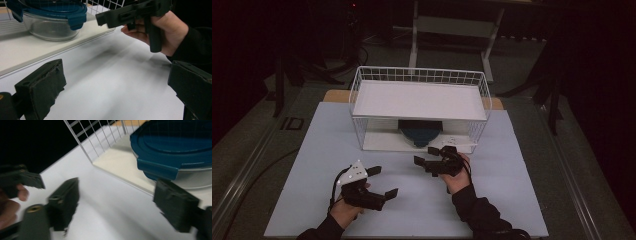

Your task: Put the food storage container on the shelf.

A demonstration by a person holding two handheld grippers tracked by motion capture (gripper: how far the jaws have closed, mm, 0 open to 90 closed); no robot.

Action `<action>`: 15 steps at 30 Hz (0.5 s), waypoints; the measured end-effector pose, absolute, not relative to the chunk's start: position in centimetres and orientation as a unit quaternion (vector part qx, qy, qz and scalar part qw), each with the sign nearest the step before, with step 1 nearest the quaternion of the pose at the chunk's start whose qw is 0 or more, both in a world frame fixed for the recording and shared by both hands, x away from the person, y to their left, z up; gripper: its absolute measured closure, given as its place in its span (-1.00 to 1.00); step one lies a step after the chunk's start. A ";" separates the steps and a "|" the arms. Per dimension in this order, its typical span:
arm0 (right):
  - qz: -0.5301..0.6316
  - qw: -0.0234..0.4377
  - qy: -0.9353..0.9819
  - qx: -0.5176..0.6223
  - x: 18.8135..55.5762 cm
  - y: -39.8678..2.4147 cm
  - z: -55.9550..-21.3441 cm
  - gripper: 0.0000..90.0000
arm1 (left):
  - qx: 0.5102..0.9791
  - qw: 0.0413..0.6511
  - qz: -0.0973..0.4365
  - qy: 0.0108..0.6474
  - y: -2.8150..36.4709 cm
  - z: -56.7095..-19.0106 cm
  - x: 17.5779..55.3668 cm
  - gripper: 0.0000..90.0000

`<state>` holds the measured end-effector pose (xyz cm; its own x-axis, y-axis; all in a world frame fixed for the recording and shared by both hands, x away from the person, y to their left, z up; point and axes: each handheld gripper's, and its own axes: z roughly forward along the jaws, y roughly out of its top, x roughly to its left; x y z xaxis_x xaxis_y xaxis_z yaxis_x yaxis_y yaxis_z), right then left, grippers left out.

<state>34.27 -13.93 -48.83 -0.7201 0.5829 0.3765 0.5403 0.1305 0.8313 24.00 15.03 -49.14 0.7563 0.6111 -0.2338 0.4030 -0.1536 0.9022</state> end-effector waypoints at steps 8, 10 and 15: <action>0.559 0.018 0.758 0.337 33.4 -15.5 -48.2 -0.69 | 0.756 0.557 0.094 0.331 14.9 -49.1 23.9 -0.97; 0.551 0.027 0.764 0.335 33.1 -15.8 -48.1 -0.69 | 0.754 0.559 0.093 0.331 14.9 -49.1 23.9 -0.97; 0.549 0.041 0.765 0.334 32.3 -16.5 -48.1 -0.68 | 0.753 0.560 0.096 0.331 15.0 -49.1 23.8 -0.97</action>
<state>32.29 -16.54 -48.05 -0.7732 0.5560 0.3051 0.4665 0.1727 0.8675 23.78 15.01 -49.06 0.7626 0.6063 -0.2255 0.3906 -0.1537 0.9077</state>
